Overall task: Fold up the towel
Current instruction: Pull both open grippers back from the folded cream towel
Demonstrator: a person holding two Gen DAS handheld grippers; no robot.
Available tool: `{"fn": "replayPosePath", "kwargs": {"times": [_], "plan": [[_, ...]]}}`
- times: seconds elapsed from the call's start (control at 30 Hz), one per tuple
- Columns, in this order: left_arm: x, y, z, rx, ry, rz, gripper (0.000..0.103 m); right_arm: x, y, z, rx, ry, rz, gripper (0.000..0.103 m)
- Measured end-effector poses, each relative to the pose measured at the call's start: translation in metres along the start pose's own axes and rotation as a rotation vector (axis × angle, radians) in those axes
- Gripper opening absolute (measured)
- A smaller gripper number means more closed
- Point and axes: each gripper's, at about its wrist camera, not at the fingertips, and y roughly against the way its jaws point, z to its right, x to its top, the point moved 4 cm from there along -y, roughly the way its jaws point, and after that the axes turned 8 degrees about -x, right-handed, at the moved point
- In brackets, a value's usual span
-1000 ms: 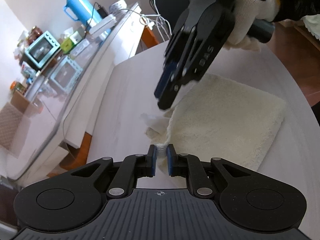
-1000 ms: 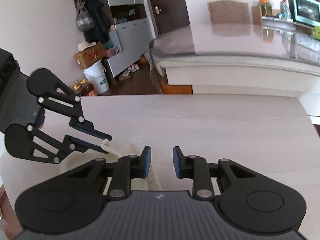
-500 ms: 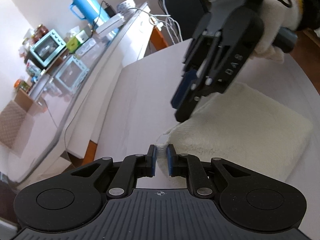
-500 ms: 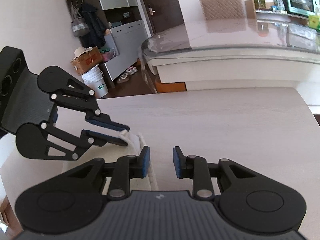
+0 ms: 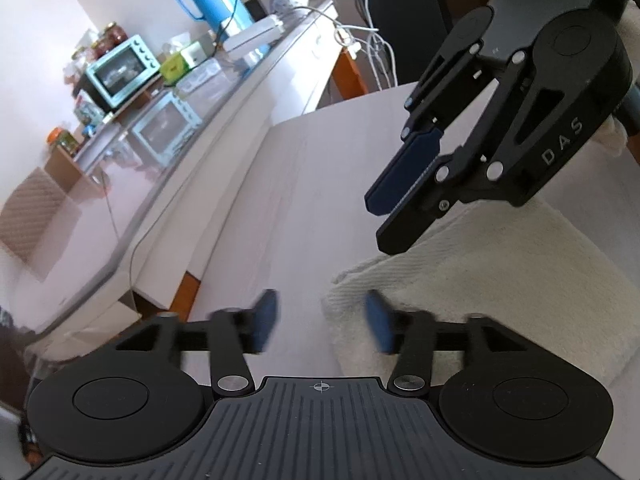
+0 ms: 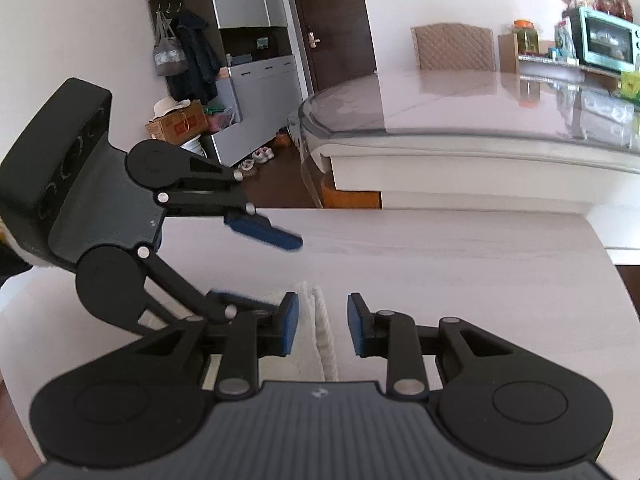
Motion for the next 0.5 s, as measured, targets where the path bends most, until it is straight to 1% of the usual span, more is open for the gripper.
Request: {"fn": "replayPosePath", "kwargs": {"times": [0.07, 0.1, 0.17, 0.33, 0.4, 0.5], "plan": [[-0.001, 0.001, -0.001, 0.006, 0.009, 0.002, 0.06, -0.003, -0.003, 0.0, -0.017, 0.011, -0.01, 0.03], [-0.001, 0.004, -0.003, 0.025, 0.015, 0.009, 0.06, -0.004, -0.004, 0.0, -0.02, 0.011, -0.011, 0.03], [-0.003, 0.007, -0.005, 0.037, 0.024, 0.013, 0.06, -0.005, -0.001, 0.004, -0.019, -0.009, -0.007, 0.031], [-0.005, 0.003, -0.007, 0.065, 0.033, 0.001, 0.06, -0.011, 0.001, 0.008, -0.025, -0.015, -0.023, 0.032], [-0.004, 0.001, -0.007, 0.068, 0.041, 0.003, 0.061, -0.016, -0.002, 0.009, -0.048, -0.011, -0.033, 0.033], [-0.003, 0.001, -0.006, 0.076, 0.034, 0.002, 0.061, -0.016, 0.006, 0.014, -0.058, -0.046, -0.003, 0.033]]}}
